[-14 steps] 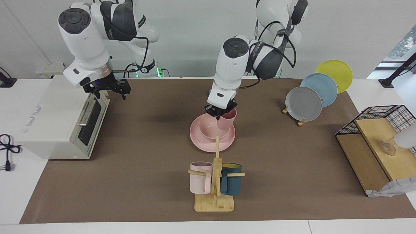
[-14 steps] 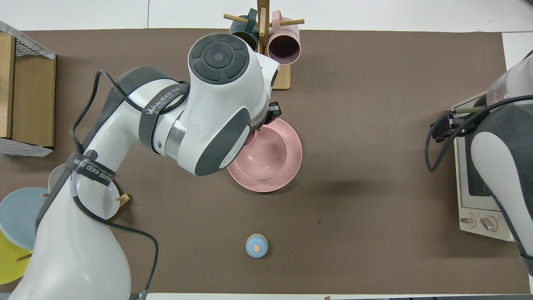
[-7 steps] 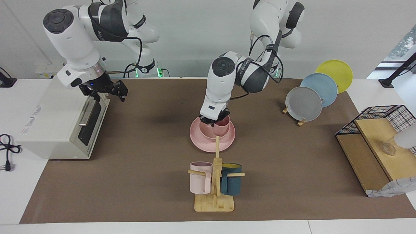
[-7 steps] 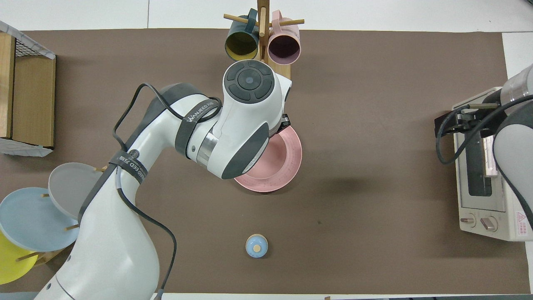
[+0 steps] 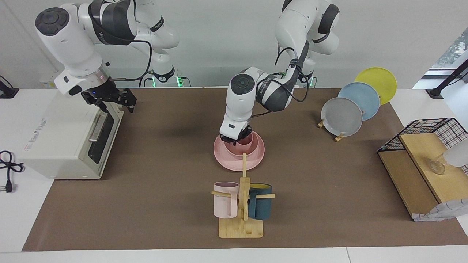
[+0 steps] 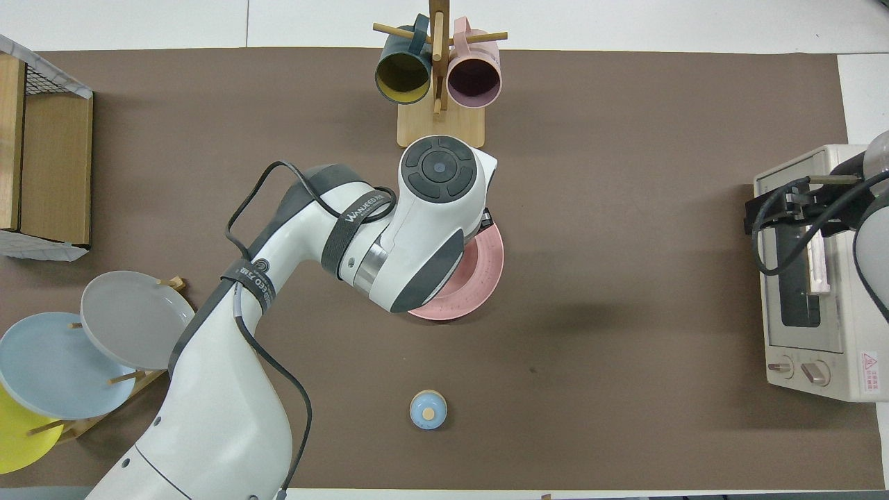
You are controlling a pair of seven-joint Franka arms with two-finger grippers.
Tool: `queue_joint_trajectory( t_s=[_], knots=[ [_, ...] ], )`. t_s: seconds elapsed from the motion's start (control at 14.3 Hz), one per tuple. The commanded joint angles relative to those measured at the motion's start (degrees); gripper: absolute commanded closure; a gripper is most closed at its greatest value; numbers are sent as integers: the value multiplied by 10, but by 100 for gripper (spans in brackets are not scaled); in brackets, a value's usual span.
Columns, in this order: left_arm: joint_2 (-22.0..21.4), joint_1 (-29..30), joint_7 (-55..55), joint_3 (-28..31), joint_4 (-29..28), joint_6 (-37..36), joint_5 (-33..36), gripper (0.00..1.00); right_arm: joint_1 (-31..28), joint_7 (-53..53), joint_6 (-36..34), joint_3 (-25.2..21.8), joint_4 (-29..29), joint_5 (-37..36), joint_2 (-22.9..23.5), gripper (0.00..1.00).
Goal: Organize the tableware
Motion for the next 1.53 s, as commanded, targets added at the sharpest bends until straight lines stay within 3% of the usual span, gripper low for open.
queue_joint_trajectory(
  t_s=[0.0,0.07,0.14,0.21,0.42,0.91,1.19,1.47],
  knots=[
    [-7,-10,-9,10,-29,33,23,100,-5,-13,-20,3,-21,14,-28,0],
    [-7,-9,-7,9,-30,34,23,100,-5,-14,-21,3,-21,13,-28,0],
    [-7,-9,-5,9,-28,32,27,65,-5,-15,-21,2,-19,14,-28,0],
    [-7,-9,-4,9,-25,28,37,1,-5,-15,-21,2,-18,13,-29,0],
    [-31,-1,2,9,-23,15,42,0,-10,-20,0,2,6,17,-18,0],
    [-184,126,76,10,-25,-98,35,0,-18,-19,-18,6,37,10,-2,0],
    [-257,232,278,11,-25,-194,33,0,-18,-20,-20,7,37,9,-2,0],
    [-288,322,410,11,-27,-245,26,0,-17,-20,-21,4,38,10,-2,0]
  ],
)
